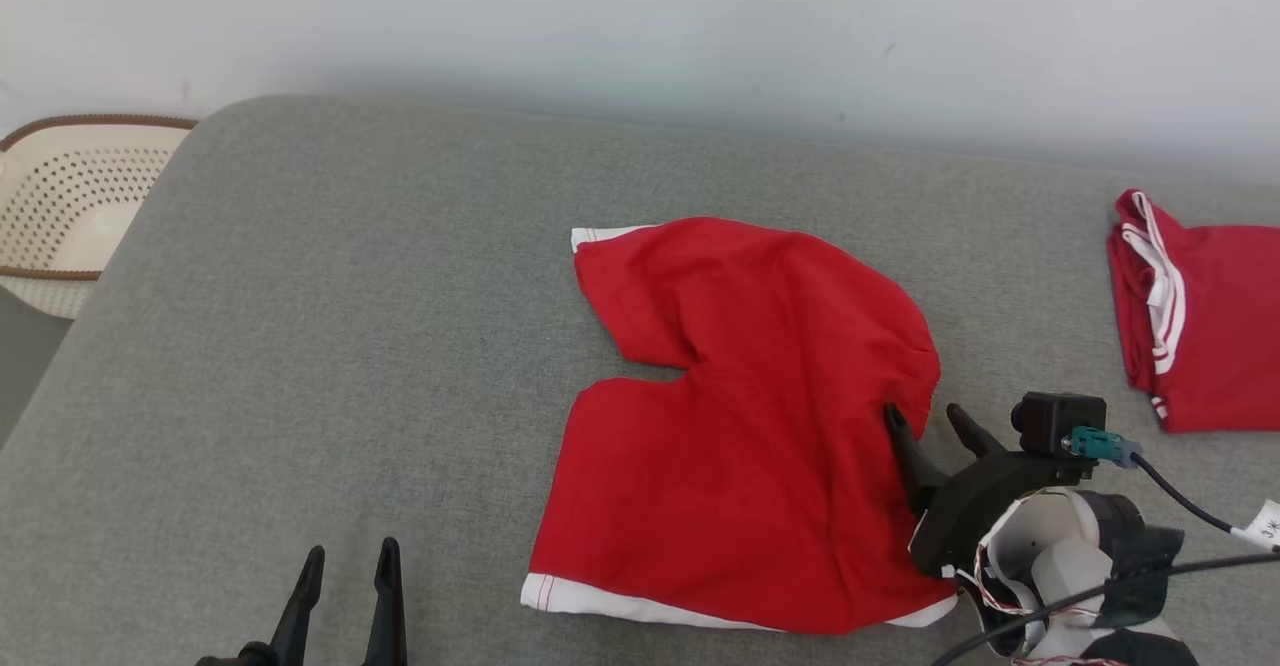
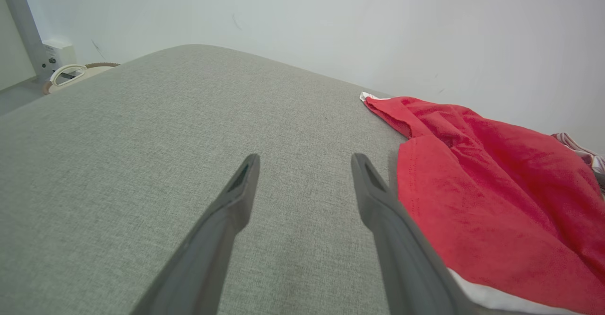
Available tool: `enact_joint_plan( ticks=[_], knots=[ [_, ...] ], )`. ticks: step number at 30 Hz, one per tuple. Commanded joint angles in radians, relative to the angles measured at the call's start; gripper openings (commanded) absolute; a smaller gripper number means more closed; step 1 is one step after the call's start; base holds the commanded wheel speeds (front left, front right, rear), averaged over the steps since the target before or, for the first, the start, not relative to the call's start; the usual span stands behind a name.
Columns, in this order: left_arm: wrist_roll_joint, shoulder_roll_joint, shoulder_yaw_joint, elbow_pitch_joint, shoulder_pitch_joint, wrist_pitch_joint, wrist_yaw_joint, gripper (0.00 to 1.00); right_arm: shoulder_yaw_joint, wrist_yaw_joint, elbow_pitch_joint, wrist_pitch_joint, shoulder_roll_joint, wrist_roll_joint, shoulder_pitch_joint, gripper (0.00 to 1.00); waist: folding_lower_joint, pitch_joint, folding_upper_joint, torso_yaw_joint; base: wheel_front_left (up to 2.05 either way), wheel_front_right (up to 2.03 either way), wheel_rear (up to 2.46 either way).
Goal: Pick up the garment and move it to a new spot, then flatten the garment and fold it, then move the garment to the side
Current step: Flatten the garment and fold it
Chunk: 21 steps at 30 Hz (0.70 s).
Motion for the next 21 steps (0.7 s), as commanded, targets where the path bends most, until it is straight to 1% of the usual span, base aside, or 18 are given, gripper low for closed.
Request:
enact_joint_plan(
  ticks=[1,5,6,7,11,15,18,21],
  knots=[
    [-0.008,0.001,-0.001,0.003,-0.005,-0.004,0.0,1.0,0.017,-0.001,0.066,0.014,0.004,0.023,-0.032,1.0,0.0,0.012,0.0,0.019,0.0,0.0,0.0],
    [-0.012,0.001,-0.008,0.005,-0.011,-0.004,0.002,1.0,0.041,-0.001,0.148,-0.007,0.006,0.047,-0.073,1.0,0.0,0.017,0.0,0.034,0.0,0.0,0.0],
    [-0.013,0.001,-0.009,0.005,-0.012,-0.004,0.002,1.0,0.05,-0.001,0.157,-0.025,0.006,0.05,-0.084,0.24,0.0,0.018,0.0,0.037,0.0,0.0,0.0],
    [-0.013,0.001,-0.009,0.006,-0.012,-0.004,0.003,1.0,0.058,-0.001,0.162,-0.042,0.008,0.056,-0.092,0.0,0.0,0.019,0.0,0.038,0.0,0.0,0.0],
    [-0.013,0.001,-0.002,0.007,-0.009,-0.004,0.003,1.0,0.087,-0.001,0.181,-0.097,-0.007,0.066,-0.105,0.0,0.0,0.018,0.0,0.038,0.0,0.0,0.0],
    [-0.014,0.001,0.008,0.007,0.0,-0.004,0.005,1.0,0.104,-0.001,0.158,-0.16,-0.027,0.072,-0.091,0.0,0.0,0.013,0.0,0.026,0.0,0.0,0.0],
    [-0.011,0.001,0.013,0.003,0.005,-0.005,0.006,1.0,0.104,-0.001,0.112,-0.194,-0.042,0.059,-0.064,0.0,0.0,0.011,0.0,0.01,0.0,0.0,0.0],
    [-0.012,0.001,0.016,-0.003,0.012,-0.004,0.008,1.0,0.097,-0.001,0.035,-0.205,-0.054,0.034,-0.029,0.0,0.0,0.012,0.0,-0.011,0.0,0.0,0.0]
  ],
)
